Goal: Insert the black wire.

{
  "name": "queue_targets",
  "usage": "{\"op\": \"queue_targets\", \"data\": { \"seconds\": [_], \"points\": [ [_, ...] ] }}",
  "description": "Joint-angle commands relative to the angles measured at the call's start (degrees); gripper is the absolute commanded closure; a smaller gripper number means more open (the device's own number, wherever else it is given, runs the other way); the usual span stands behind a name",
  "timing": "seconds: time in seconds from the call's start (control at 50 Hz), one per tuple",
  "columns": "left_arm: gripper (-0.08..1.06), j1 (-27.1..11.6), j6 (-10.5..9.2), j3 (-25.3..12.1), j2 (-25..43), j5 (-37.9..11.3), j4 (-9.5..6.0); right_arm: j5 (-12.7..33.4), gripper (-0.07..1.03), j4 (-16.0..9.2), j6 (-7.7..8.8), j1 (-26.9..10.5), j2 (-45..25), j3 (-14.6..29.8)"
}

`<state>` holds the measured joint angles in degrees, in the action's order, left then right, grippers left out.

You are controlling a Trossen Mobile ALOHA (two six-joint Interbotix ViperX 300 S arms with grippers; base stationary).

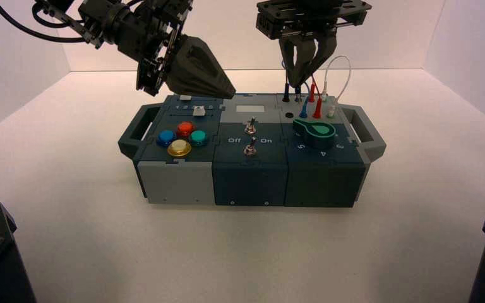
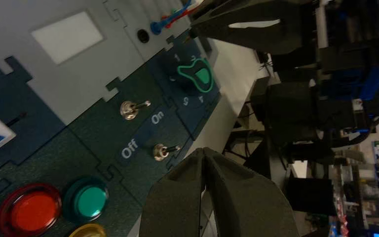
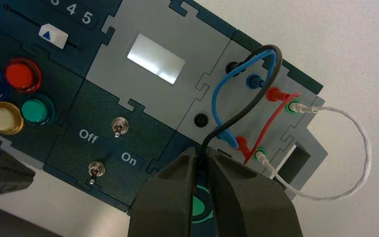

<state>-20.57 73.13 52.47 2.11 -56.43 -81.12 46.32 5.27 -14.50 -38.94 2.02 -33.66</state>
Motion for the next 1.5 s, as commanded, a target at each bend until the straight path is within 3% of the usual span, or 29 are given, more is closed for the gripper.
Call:
{"op": "queue_targets", "data": {
  "seconds": [0.02,0.38,0.94,1.5],
  "points": [
    [1.01,-0.2,0.62,-1.3,-1.2,-0.5,-1.05,-0.3,0.99,-0.1,-0.09,-0.4,1.8,1.4],
    [1.01,0.4,0.62,-3.7,-0.3,-0.6,-2.90,-0.4,0.99,-0.1,-0.09,-0.4,1.8,1.3],
    [1.01,0.4,0.70,-3.9,1.1,-1.5,-2.90,-1.5,0.99,0.1,-0.09,-0.4,1.1,1.7],
    [1.01,0.4,1.23,-4.2,2.7,-3.1,-2.90,-10.3,0.99,0.1,-0.70,0.4,0.6,-2.5]
  ]
}}
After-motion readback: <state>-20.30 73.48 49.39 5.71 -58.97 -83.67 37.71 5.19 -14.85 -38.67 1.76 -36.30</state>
